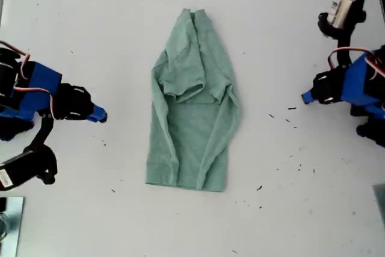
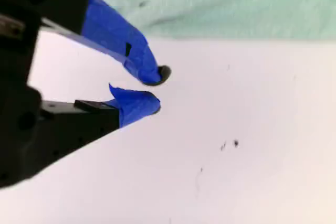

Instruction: Fold t shirt

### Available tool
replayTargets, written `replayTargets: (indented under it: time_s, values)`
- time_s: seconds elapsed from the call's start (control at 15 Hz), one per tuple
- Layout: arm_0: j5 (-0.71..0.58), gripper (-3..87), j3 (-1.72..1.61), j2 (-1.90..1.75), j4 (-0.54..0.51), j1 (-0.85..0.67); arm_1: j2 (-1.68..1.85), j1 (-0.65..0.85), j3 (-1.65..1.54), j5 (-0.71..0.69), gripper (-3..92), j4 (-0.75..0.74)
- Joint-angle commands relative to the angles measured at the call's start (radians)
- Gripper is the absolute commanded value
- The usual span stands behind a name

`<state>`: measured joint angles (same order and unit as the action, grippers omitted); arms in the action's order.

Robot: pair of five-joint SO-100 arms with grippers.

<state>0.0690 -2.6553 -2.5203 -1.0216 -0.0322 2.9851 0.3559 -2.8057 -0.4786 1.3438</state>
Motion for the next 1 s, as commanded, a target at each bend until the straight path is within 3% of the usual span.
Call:
replayTargets:
  time_s: [0.0,0.2,0.27,0.33,0.47,0.6,0.93]
  values:
    - [0.049,-0.2,-0.112,-0.146,0.018,-0.02,0.0,-0.005,0.018,0.028,2.4,0.012]
    - [0.025,-0.2,0.166,-0.041,-0.12,0.025,-0.183,-0.097,0.293,0.08,2.4,0.086]
    - [0.005,5.9,0.374,0.1,-0.204,0.064,-0.342,-0.166,0.479,0.123,3.9,0.117]
    - [-0.051,25.2,0.588,0.256,-0.268,0.112,-0.494,-0.233,0.667,0.152,16.9,0.14]
    - [-0.1,31.2,0.896,0.512,-0.351,0.172,-0.758,-0.362,1.026,0.183,26.4,0.178]
    - [-0.117,32.0,1.022,0.664,-0.354,0.202,-1.025,-0.459,1.333,0.21,32.3,0.225]
    - [-0.109,33.8,1.147,0.933,-0.336,0.23,-1.496,-0.558,1.772,0.276,31.6,0.285]
